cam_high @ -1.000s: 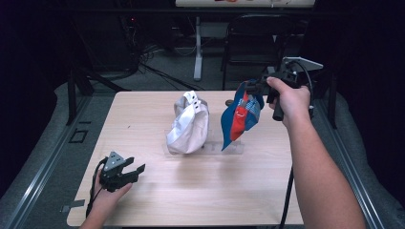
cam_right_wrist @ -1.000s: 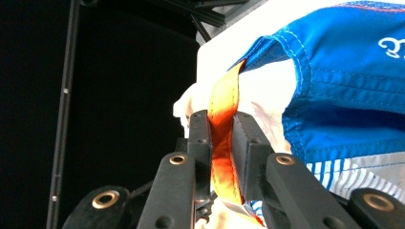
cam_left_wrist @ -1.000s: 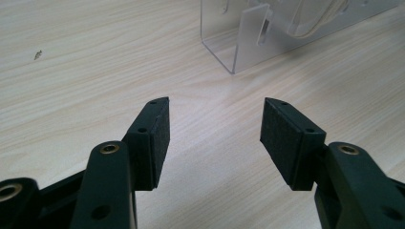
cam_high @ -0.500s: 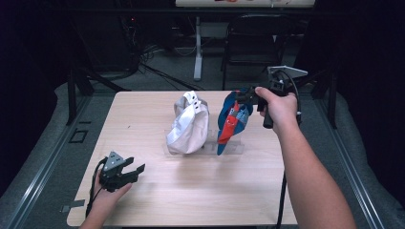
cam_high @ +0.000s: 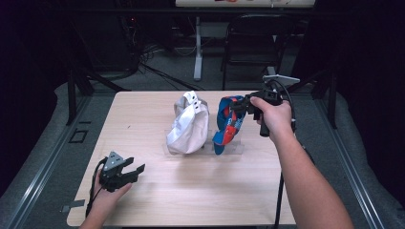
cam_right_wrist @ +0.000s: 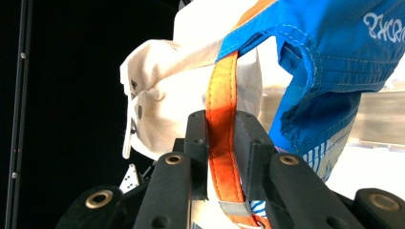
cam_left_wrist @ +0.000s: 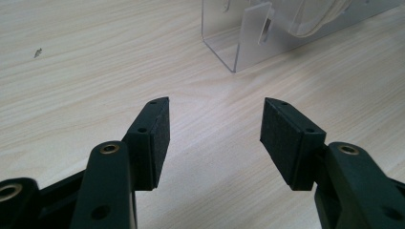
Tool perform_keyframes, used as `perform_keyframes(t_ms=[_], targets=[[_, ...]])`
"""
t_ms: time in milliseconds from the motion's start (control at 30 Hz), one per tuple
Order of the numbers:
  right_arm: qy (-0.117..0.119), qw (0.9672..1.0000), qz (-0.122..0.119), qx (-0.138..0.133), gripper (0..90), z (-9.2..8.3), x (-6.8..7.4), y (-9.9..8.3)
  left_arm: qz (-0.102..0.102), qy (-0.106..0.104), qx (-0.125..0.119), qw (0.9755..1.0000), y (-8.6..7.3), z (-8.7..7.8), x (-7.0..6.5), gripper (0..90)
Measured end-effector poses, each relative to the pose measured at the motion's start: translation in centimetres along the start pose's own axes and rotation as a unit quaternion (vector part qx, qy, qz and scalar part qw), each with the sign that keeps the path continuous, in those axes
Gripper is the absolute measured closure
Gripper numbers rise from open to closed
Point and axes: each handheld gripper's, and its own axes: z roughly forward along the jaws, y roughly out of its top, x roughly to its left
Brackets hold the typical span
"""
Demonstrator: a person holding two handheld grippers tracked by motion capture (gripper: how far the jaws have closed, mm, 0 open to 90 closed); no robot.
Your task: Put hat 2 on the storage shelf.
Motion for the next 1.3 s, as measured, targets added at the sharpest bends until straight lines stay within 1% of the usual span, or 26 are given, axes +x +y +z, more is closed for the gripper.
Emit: perform_keyframes(t_ms=[200,233,333,467,567,667,767,867,933,1000,1100,1200,1300], targets=[[-0.008,0.9999,-0.009,0.005,76.7,0.2,0.0,-0.1,-0.003,0.000,-0.002,1.0000,0.0,0.0,0.1,44.1],[-0.009,0.9999,-0.007,0.003,76.6,0.2,0.0,-0.1,-0.004,0.002,-0.008,1.0000,-0.1,0.0,0.0,44.1],[-0.016,0.9998,-0.009,0.003,76.4,0.1,-0.1,-0.2,-0.006,0.000,-0.008,1.0000,-0.1,0.0,0.1,44.1],[-0.022,0.9997,-0.015,0.004,75.0,0.0,-0.4,-0.3,-0.004,0.001,-0.008,1.0000,-0.1,0.0,0.1,44.1],[-0.031,0.9994,-0.015,0.002,73.3,-0.1,-0.7,-0.3,-0.005,0.001,-0.009,0.9999,-0.1,0.0,0.1,44.1],[-0.040,0.9989,-0.025,0.000,70.0,-0.2,-1.0,-0.4,-0.005,0.001,-0.007,1.0000,-0.1,0.1,0.1,44.0],[-0.049,0.9982,-0.034,-0.007,64.7,-0.3,-1.3,-0.4,-0.006,0.000,-0.007,1.0000,-0.1,0.0,0.1,44.0],[-0.064,0.9969,-0.042,-0.021,60.0,-0.6,-1.3,-0.5,-0.005,0.001,-0.006,1.0000,-0.1,0.0,0.1,44.1],[-0.065,0.9964,-0.047,-0.028,58.0,-0.9,-1.3,-0.6,-0.005,0.001,-0.007,1.0000,-0.1,0.0,0.1,44.1],[-0.065,0.9962,-0.051,-0.029,55.6,-1.0,-1.2,-0.7,-0.005,0.001,-0.007,1.0000,-0.1,0.0,0.1,44.0],[-0.077,0.9937,-0.071,-0.039,50.2,-0.9,-1.1,-1.0,-0.005,0.001,-0.008,1.0000,-0.1,0.1,0.1,44.0],[-0.087,0.9909,-0.093,-0.042,47.4,-0.9,-0.9,-1.2,-0.004,0.002,-0.008,1.0000,-0.1,0.1,0.1,44.0],[-0.102,0.9866,-0.117,-0.051,44.9,-0.8,-0.8,-1.5,-0.005,0.001,-0.007,1.0000,-0.1,0.1,0.1,44.0]])
